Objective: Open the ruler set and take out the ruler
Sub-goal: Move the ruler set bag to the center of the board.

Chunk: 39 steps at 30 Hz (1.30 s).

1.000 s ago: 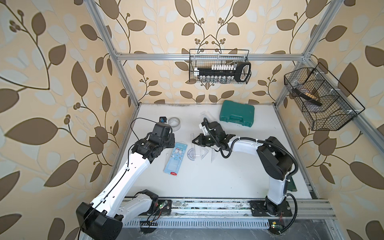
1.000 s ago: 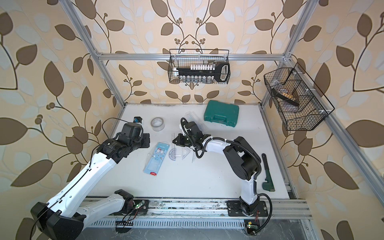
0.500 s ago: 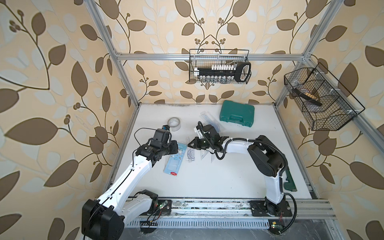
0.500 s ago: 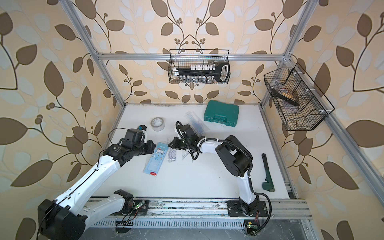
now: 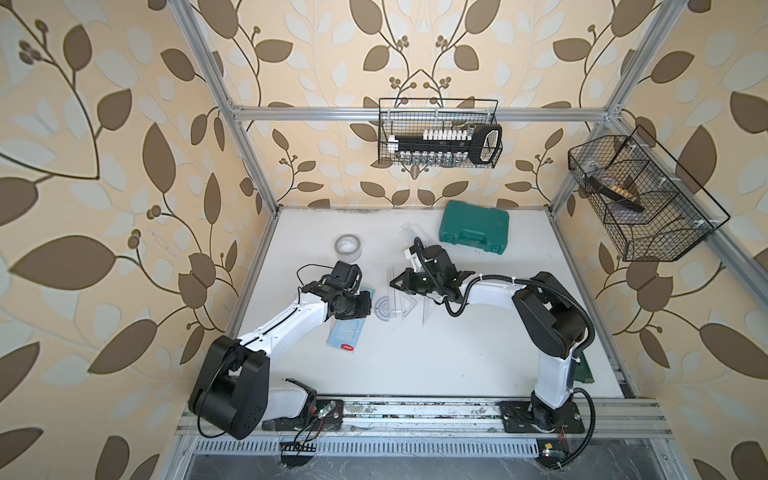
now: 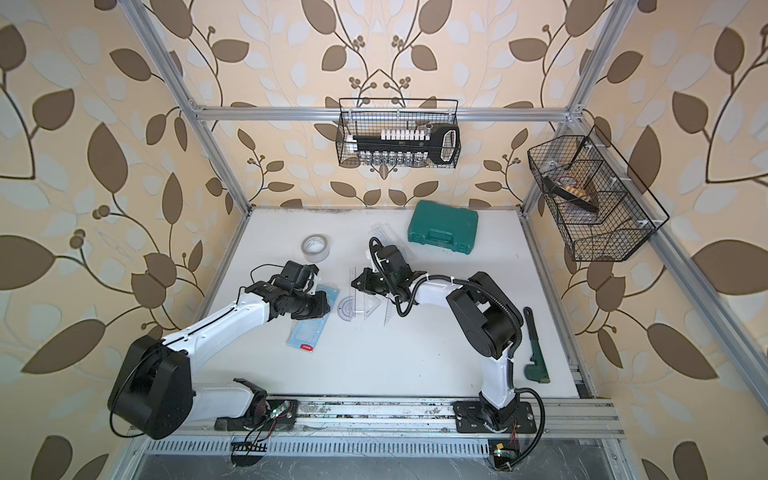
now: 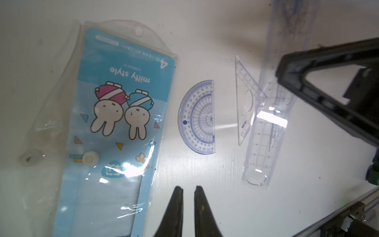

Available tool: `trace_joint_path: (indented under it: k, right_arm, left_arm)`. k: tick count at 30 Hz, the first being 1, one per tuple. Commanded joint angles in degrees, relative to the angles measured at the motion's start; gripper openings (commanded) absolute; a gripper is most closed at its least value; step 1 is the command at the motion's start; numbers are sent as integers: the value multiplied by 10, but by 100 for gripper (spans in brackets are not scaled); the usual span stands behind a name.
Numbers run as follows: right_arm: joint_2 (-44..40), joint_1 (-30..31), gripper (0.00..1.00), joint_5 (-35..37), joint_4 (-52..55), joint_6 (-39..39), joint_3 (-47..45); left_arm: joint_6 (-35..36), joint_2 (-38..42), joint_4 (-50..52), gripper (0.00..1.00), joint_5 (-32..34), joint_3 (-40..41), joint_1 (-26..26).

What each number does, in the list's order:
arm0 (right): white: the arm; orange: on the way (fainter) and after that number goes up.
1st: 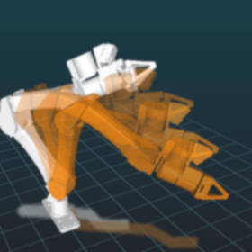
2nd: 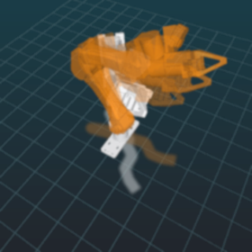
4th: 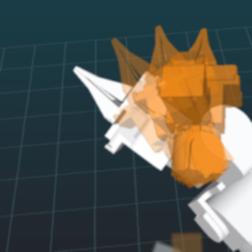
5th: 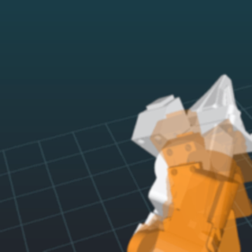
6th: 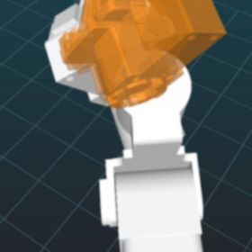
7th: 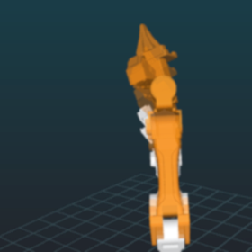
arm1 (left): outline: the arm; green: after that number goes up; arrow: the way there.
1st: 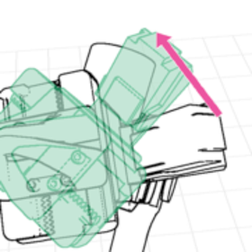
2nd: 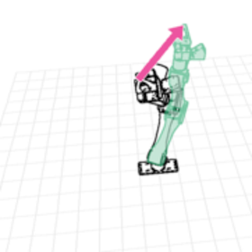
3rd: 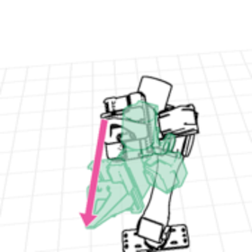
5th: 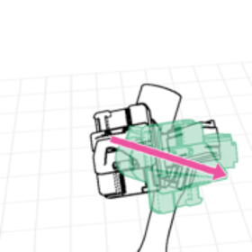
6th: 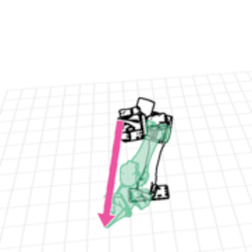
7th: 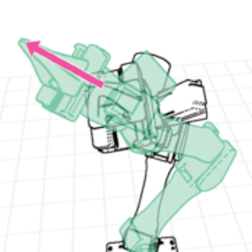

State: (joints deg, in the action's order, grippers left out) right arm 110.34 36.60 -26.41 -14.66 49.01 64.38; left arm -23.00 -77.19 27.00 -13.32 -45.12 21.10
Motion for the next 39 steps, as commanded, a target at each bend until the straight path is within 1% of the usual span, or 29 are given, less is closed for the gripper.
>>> trace_joint_path:
  k: [1,5,8,12,20,26,31,34,35,37,39]
  right_arm:
    - [-20,-4,0,0,-4,-4,-14]
    - [-23,-7,0,0,-5,-4,-17]
    - [-23,-8,0,0,-6,-3,-18]
    - [-21,-8,0,-1,-10,-2,-21]
    - [-28,-12,0,0,-11,-2,-28]
    - [-30,-11,0,-1,-13,0,-29]
    - [-38,-11,0,0,-7,-3,-31]
    - [-41,-12,0,0,-6,-5,-30]
    - [-42,-12,0,0,-6,-5,-30]
    - [-44,-13,0,0,-6,-5,-30]
    - [-46,-12,0,-1,-6,-4,-29]
  left_arm:
    - [-3,-15,-23,9,-10,-3,7]
    - [-4,-36,-30,8,-4,3,7]
    - [-3,-50,-42,8,-13,6,7]
    - [-1,-88,-52,7,-16,5,8]
    - [0,-124,-57,6,28,9,8]
    - [-4,-153,-64,6,45,3,5]
    - [-8,-152,-48,6,75,-1,-5]
    - [-6,-143,-26,6,93,-1,-20]
    - [-11,-138,-14,7,102,0,-27]
    - [-18,-125,-13,7,94,9,-45]
    - [-32,-114,1,7,112,12,-55]
